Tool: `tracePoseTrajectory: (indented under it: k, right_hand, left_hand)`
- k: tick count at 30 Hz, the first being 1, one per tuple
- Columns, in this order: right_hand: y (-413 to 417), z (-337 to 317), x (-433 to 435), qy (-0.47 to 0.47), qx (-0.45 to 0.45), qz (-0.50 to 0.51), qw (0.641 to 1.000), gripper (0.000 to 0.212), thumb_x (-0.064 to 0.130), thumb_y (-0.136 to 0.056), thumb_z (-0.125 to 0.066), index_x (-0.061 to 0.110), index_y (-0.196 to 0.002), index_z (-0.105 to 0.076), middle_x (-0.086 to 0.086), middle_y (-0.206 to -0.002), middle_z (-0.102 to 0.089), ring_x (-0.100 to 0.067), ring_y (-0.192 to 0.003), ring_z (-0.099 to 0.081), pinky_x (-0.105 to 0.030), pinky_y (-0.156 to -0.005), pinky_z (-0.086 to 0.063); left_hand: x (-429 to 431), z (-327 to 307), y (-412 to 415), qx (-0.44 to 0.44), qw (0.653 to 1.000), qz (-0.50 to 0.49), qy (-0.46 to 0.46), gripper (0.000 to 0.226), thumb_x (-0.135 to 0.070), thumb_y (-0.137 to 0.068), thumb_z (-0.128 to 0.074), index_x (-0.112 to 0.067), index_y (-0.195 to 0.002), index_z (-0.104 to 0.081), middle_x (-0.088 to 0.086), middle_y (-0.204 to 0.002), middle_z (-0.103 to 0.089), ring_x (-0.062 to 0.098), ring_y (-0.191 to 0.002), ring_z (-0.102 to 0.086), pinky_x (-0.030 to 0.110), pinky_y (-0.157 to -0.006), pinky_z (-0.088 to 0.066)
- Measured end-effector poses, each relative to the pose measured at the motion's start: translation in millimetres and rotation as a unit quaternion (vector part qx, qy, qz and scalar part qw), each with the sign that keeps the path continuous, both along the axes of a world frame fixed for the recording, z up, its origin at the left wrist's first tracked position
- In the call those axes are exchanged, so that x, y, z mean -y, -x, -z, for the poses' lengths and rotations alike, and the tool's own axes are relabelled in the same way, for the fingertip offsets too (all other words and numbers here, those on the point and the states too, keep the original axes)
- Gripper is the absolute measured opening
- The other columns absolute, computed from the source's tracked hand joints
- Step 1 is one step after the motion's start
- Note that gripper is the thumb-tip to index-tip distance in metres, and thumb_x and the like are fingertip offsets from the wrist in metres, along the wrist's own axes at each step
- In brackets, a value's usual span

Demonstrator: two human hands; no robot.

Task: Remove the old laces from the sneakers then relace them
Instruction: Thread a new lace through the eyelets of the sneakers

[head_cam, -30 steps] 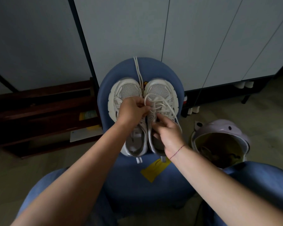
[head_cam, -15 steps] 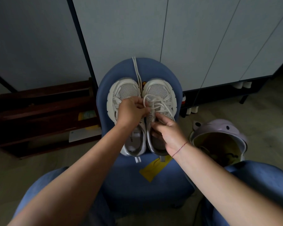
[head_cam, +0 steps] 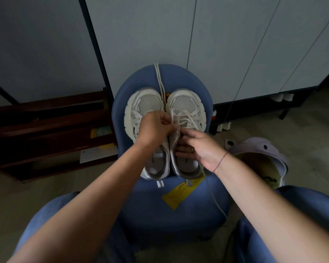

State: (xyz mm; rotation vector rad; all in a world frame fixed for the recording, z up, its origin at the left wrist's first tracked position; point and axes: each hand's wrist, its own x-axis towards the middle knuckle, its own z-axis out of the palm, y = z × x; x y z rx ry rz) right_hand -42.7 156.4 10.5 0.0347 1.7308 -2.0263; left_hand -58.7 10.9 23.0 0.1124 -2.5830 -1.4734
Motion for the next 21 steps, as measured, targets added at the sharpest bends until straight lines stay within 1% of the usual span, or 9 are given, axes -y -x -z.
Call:
tracePoseTrajectory:
  k: [2,4,6,8,10,14,16,18,21]
  right_hand:
    - [3.7,0.4,-2.7,0.004,0.013,-0.003,1.0,0.033,0.001,-0.099,-0.039,0.022,-0.099,-0.065,-0.004,-0.077,-0.071,-0.018,-0.07,-0.07,-0.033,-0.068,-0.059]
    - [6.2,3.3,-2.8,0.005,0.019,0.008,1.0,0.029,0.003,-0.099,-0.041,0.019,-0.1,-0.066,-0.005,-0.076,-0.072,-0.019,-0.068,-0.071,-0.032,-0.064,-0.06]
    - [6.2,5.7,-0.4,0.004,0.02,0.033,0.999,0.021,0.006,-0.098,-0.046,0.015,-0.1,-0.065,-0.004,-0.073,-0.072,-0.018,-0.064,-0.071,-0.029,-0.058,-0.059]
    - [5.5,7.4,2.7,0.007,0.019,0.056,0.998,0.016,0.008,-0.097,-0.051,0.016,-0.096,-0.065,-0.003,-0.07,-0.072,-0.017,-0.061,-0.07,-0.027,-0.054,-0.058]
    - [4.6,8.3,5.7,0.005,0.019,0.079,0.997,0.015,0.006,-0.095,-0.053,0.015,-0.091,-0.065,-0.001,-0.065,-0.071,-0.016,-0.056,-0.069,-0.025,-0.049,-0.056]
    - [2.8,11.3,9.3,-0.001,0.008,0.107,0.994,0.014,0.002,-0.091,-0.057,0.011,-0.081,-0.063,0.0,-0.058,-0.069,-0.014,-0.049,-0.066,-0.022,-0.044,-0.053]
    - [0.5,10.9,8.6,-0.009,-0.006,0.098,0.995,0.014,0.004,-0.091,-0.059,0.011,-0.08,-0.063,-0.001,-0.061,-0.069,-0.013,-0.053,-0.067,-0.023,-0.046,-0.054]
    - [-3.6,9.4,6.4,-0.032,-0.029,0.086,0.995,0.016,0.002,-0.091,-0.057,0.01,-0.079,-0.063,0.0,-0.063,-0.069,-0.012,-0.057,-0.068,-0.023,-0.051,-0.056]
    - [-16.2,3.2,-2.8,-0.112,-0.083,0.046,0.989,0.016,-0.001,-0.09,-0.058,0.009,-0.079,-0.063,0.001,-0.062,-0.069,-0.01,-0.056,-0.067,-0.023,-0.052,-0.055]
  left_hand:
    - [1.0,-0.4,-1.5,-0.002,1.0,0.01,0.019,0.013,-0.016,-0.078,-0.082,-0.013,-0.08,-0.069,-0.007,-0.067,-0.062,0.005,-0.062,-0.057,0.007,-0.054,-0.042]
    - [-0.2,-0.7,-4.0,-0.001,0.999,0.025,0.025,0.012,-0.017,-0.08,-0.081,-0.009,-0.083,-0.072,-0.008,-0.068,-0.061,0.0,-0.062,-0.054,0.004,-0.054,-0.04]
    - [-1.1,-1.5,-6.2,0.001,0.999,0.044,0.03,0.016,-0.02,-0.081,-0.079,-0.007,-0.085,-0.072,-0.003,-0.07,-0.064,0.001,-0.063,-0.055,0.004,-0.055,-0.039]
    - [-0.5,-2.5,-7.2,-0.001,0.997,0.067,0.048,0.025,-0.028,-0.081,-0.079,-0.005,-0.084,-0.072,0.004,-0.072,-0.067,0.006,-0.064,-0.056,0.009,-0.054,-0.039]
    - [1.0,-3.4,-8.3,0.006,0.994,0.086,0.07,0.028,-0.033,-0.078,-0.081,-0.008,-0.084,-0.069,0.001,-0.072,-0.066,0.007,-0.065,-0.056,0.011,-0.055,-0.039]
    - [2.4,-2.9,-8.4,0.02,0.988,0.104,0.113,0.031,-0.026,-0.073,-0.086,-0.014,-0.085,-0.059,-0.005,-0.074,-0.06,0.005,-0.067,-0.053,0.009,-0.055,-0.039]
    - [4.7,-3.4,-8.0,0.025,0.99,0.104,0.09,0.031,-0.021,-0.074,-0.085,-0.012,-0.092,-0.061,-0.003,-0.08,-0.064,0.008,-0.074,-0.059,0.011,-0.064,-0.045]
    - [7.2,-4.1,-8.4,0.032,0.994,0.098,0.048,0.037,-0.016,-0.076,-0.084,-0.009,-0.104,-0.061,0.001,-0.088,-0.067,0.012,-0.082,-0.064,0.019,-0.073,-0.052]
    - [8.8,-2.0,-8.1,0.025,0.996,0.086,0.024,0.039,-0.012,-0.077,-0.083,-0.008,-0.109,-0.061,0.0,-0.089,-0.067,0.01,-0.081,-0.064,0.013,-0.069,-0.052]
